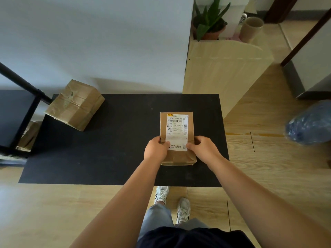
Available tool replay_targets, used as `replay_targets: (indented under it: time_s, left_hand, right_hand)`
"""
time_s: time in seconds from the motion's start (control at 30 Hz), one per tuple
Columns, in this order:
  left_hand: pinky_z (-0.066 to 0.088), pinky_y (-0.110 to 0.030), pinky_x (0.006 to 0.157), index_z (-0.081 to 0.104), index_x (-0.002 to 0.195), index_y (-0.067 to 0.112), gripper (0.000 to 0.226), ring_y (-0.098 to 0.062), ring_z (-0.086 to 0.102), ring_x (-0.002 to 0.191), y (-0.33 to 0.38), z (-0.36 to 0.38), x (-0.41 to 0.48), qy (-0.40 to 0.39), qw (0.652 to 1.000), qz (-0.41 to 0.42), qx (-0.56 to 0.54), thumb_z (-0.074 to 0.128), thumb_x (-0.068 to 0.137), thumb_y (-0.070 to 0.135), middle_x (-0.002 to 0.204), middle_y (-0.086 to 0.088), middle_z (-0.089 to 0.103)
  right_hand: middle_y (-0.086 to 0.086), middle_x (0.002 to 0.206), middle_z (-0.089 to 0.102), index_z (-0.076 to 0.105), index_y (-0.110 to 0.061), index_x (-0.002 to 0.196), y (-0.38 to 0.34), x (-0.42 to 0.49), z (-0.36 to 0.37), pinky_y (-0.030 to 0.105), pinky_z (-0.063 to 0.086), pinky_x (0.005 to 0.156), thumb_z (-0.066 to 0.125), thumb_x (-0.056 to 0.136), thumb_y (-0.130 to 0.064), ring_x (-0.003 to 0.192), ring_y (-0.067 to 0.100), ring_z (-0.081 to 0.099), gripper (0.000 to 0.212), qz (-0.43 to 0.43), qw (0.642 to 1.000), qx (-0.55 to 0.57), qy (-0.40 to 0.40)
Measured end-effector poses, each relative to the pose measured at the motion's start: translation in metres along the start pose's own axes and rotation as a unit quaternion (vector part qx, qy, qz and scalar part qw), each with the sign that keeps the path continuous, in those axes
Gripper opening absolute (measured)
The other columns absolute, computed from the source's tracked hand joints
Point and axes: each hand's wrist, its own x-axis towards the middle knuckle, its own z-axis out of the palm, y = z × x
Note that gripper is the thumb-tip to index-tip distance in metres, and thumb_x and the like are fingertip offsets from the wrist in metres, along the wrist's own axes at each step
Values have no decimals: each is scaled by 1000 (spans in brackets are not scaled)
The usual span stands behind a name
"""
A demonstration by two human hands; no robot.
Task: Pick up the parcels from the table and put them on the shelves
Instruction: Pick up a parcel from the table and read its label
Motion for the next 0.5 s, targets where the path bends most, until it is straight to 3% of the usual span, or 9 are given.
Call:
replay_targets:
  time_s: [0.2,0.4,0.5]
  left_hand:
    - [57,-35,86,57,137,20,44,-16,63,105,22,-2,-28,54,990,39,-127,63,94,28,126,0,67]
    - [56,-35,89,51,137,24,47,-12,59,108,62,-31,-71,36,975,119,-186,66,93,29,125,5,62]
    - [55,-24,80,55,130,25,42,-10,62,109,71,-46,-94,46,963,178,-198,69,90,27,121,8,65]
  right_hand:
    - [3,127,60,48,-15,138,-16,-18,-25,22,45,62,67,90,-33,100,13,55,54,-50,995,70,48]
    - [-9,113,60,51,-18,132,-46,-51,-62,26,49,74,72,86,-33,99,10,56,53,-120,981,125,81]
    - [-18,104,63,54,-24,127,-58,-74,-79,19,48,70,74,85,-31,93,-1,59,47,-160,969,166,84]
